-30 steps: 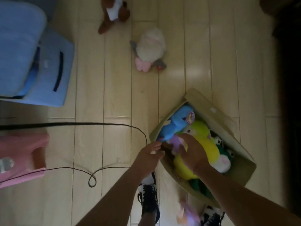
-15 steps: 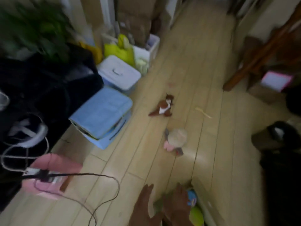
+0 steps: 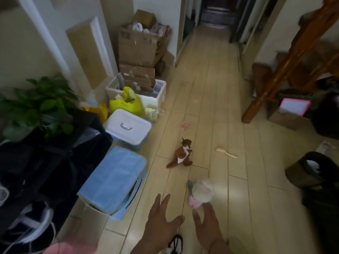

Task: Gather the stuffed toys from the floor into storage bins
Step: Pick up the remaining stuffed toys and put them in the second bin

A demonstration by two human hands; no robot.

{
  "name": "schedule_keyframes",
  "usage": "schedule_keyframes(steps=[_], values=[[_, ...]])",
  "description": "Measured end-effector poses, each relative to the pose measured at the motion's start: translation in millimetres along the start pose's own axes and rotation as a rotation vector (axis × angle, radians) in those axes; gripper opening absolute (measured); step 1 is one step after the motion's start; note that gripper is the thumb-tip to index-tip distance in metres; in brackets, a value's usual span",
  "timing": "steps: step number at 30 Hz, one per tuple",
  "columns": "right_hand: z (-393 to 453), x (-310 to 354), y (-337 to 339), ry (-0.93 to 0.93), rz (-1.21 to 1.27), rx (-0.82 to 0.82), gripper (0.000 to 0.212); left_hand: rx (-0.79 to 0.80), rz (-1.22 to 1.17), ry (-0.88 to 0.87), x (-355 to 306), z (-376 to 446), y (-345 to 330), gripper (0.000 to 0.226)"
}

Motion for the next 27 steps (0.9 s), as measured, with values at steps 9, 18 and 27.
schedule_keyframes(steps=[9,18,27], values=[[119.3,47.2,17.8,-0.237,0.13,0.216,0.091,-0.026,-0.034,0.21,13.3,144.6,-18.0,0.083],[283.8,73.5,-10.5,-0.427,0.245,0.255,0.062,0.011,-0.077,0.255,15.0,332.9,-26.3,0.067],[516.5,51.8,-124.3,-0.465,0.036,0.287,0.064,0.241,0.057,0.213,112.8,498.7,-30.3,0.052]])
Point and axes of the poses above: each hand's wrist, its own z-axis towards the middle knuckle, its own y-axis out of the back of the hand, x = y × z, the point moved 3 cm from there along z, towards the middle knuckle, and after that the axes turned 8 degrees about -y, right-handed, at the moved point
